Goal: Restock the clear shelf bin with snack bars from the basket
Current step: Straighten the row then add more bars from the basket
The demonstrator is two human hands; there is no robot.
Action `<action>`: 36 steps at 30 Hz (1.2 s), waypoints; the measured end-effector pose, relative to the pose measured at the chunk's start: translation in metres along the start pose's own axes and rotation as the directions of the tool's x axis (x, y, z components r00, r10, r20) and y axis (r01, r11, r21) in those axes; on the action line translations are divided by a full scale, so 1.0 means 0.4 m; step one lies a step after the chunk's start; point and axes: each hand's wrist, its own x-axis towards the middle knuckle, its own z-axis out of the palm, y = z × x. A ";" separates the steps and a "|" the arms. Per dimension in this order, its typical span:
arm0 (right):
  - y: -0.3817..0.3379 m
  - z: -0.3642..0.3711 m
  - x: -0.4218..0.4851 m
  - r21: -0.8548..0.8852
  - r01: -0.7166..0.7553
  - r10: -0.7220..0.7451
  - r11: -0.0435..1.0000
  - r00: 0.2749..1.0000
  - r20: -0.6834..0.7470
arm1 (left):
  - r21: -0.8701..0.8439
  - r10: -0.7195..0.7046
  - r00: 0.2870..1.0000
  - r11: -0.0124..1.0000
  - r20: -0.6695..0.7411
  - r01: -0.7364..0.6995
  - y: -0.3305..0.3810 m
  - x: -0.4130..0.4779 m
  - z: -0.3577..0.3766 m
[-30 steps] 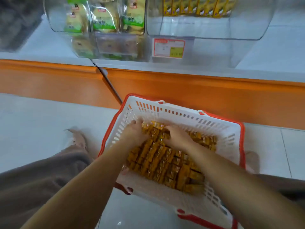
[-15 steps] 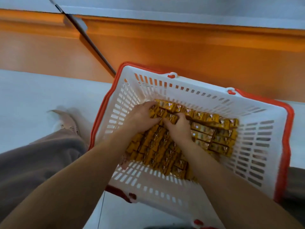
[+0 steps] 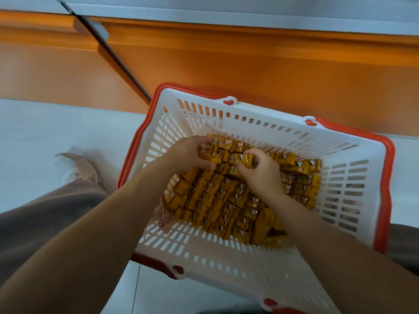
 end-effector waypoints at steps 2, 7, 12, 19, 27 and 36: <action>-0.004 -0.032 0.015 -0.035 0.000 0.002 0.999 0.998 0.057 | 0.282 0.045 0.998 0.959 -0.037 -0.033 0.003 0.020 0.012; -0.012 -0.107 0.034 -0.196 0.061 -0.022 0.979 0.980 0.196 | 0.377 -0.012 0.994 0.925 -0.109 0.053 0.002 0.044 0.040; -0.045 -0.171 0.048 -0.250 0.082 -0.002 0.965 0.954 0.301 | 0.304 0.033 0.997 0.953 -0.070 -0.010 0.020 0.034 0.042; -0.158 -0.284 0.047 -0.302 0.214 -0.023 0.929 0.848 0.530 | 0.638 0.001 0.999 0.769 0.048 -0.032 0.074 0.024 0.027; -0.293 -0.438 -0.009 -0.458 0.349 -0.025 0.818 0.816 0.578 | 0.473 -0.052 0.998 0.879 -0.032 0.061 0.131 -0.082 -0.025; -0.570 -0.680 -0.137 -0.388 0.513 -0.172 0.766 0.745 0.645 | -0.441 0.046 0.991 0.892 -0.129 -0.099 0.455 -0.412 -0.306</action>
